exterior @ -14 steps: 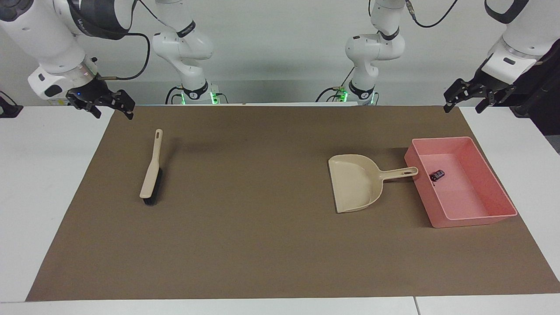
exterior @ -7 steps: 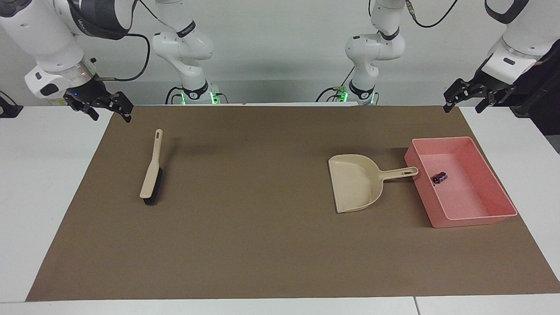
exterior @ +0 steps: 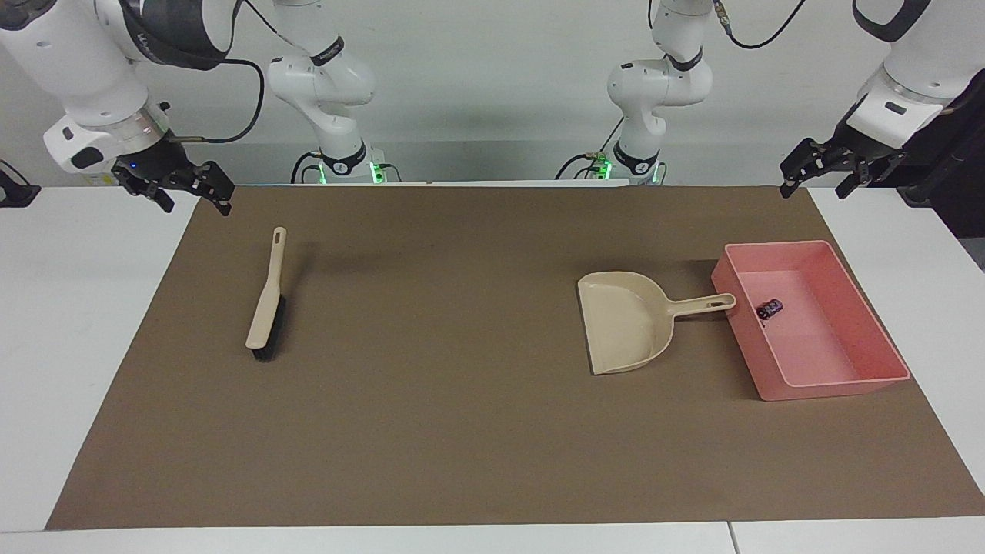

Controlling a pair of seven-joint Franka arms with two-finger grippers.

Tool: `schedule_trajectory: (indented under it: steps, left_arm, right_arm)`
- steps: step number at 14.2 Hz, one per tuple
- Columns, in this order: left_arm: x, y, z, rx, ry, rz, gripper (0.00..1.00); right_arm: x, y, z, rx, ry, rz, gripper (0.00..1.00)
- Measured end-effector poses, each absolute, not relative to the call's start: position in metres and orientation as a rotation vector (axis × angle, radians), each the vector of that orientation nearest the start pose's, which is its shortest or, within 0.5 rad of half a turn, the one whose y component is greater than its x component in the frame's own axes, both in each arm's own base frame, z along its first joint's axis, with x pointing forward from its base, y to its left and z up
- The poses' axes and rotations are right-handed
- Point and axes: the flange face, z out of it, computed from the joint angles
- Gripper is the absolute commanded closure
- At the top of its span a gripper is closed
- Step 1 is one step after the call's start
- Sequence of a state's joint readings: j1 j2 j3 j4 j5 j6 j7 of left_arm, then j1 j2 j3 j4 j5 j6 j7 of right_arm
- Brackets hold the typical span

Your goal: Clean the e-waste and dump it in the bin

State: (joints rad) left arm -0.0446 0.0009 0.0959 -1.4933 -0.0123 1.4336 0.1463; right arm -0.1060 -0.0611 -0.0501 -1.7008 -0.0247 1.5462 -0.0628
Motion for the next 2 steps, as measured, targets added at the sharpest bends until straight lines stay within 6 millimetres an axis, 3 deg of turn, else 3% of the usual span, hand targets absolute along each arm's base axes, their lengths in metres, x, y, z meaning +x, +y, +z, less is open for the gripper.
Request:
schedule_trajectory:
  steps: [2]
  left_arm:
    - [0.5400, 0.0263, 0.6485, -3.155, 0.152, 0.094, 0.01]
  right_arm:
    - [0.5225, -0.0854, 0.5945, -3.146, 0.145, 0.150, 0.01]
